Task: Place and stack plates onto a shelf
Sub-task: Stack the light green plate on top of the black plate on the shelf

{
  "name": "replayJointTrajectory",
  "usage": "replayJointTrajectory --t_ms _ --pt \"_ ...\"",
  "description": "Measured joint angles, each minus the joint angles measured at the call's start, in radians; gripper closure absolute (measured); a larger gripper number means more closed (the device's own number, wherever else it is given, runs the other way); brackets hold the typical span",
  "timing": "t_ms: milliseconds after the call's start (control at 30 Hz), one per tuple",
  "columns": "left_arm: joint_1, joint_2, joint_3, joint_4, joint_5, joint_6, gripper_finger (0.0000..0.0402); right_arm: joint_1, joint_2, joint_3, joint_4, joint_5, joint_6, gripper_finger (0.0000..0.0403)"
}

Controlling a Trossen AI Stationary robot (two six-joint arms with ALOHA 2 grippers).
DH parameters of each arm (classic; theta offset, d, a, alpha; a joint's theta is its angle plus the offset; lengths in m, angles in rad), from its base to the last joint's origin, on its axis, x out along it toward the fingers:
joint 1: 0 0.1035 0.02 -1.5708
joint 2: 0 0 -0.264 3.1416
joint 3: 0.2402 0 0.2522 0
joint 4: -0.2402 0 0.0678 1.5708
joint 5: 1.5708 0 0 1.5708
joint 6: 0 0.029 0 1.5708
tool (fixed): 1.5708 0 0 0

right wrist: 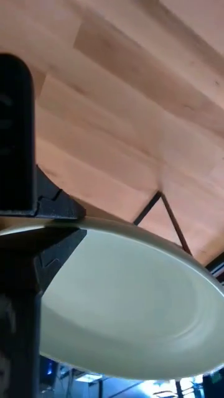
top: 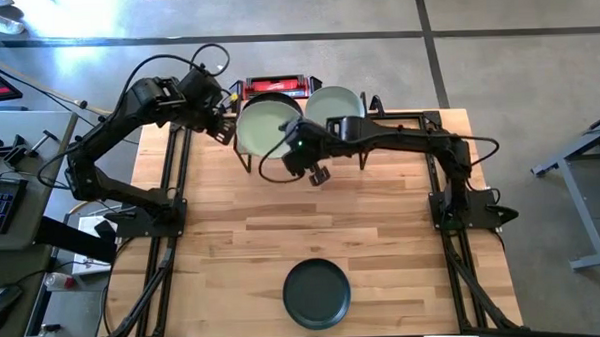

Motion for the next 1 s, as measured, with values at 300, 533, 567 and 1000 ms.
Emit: replayJointTrajectory --t_ms 300,533,567,1000 --pt "0.000 0.000 0.000 0.017 0.000 -0.018 0.0328 -0.081 0.000 0.000 0.036 -0.099 -0.174 0.0403" --pt "0.000 0.000 0.000 0.017 0.000 -0.063 0.0328 -0.146 0.000 0.000 0.050 -0.184 -0.250 0.0403" --pt "0.000 0.000 0.000 0.017 0.000 -0.064 0.0328 -0.154 0.000 0.000 0.050 -0.184 -0.251 0.0403" --pt "-0.001 0.000 0.000 0.073 -0.004 -0.070 0.0328 -0.215 0.023 0.000 0.087 -0.232 -0.356 0.0403"
